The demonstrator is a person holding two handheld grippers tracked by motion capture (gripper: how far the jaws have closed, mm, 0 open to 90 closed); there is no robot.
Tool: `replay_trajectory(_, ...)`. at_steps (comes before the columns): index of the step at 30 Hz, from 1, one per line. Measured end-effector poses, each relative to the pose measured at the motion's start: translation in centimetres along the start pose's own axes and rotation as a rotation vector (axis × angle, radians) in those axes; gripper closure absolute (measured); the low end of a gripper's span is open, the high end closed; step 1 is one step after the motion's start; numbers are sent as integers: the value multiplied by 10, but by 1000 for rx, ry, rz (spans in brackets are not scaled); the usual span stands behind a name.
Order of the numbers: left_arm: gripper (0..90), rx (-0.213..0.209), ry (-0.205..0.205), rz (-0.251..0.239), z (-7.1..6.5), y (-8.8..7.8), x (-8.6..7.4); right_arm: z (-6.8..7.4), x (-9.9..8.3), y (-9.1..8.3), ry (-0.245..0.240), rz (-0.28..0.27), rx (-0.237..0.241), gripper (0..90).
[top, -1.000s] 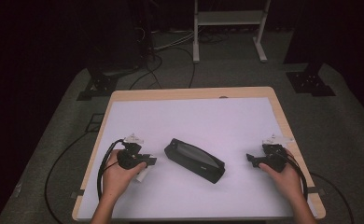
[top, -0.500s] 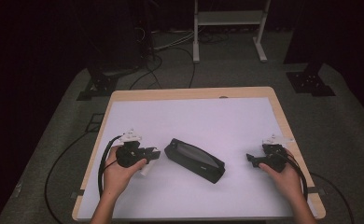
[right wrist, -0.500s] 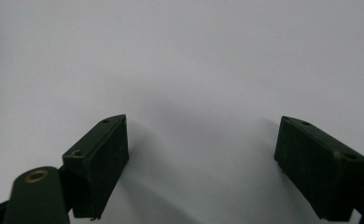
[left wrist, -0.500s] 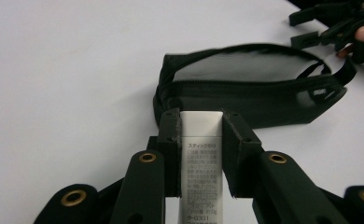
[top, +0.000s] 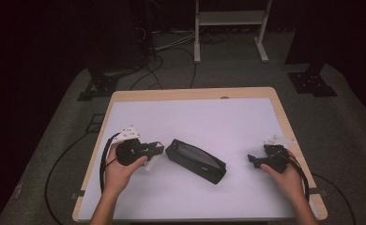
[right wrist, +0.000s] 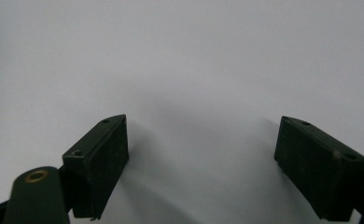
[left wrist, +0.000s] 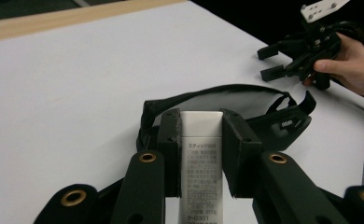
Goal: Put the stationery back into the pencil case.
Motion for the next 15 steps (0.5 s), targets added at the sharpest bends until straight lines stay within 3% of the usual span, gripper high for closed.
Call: replay_trajectory(15,709,-72,48,-104,0,7,16,0,0,0,0,0,0,164)
Point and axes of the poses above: each handheld gripper's, and its own axes: y roughly forward along the jaws, x roughly out of its top, z roughly to its left, the point moved 3 cm from there along y, roughly forward along the jaws, and after that the axes turned 10 degrees about z, right-handed, at the moved point
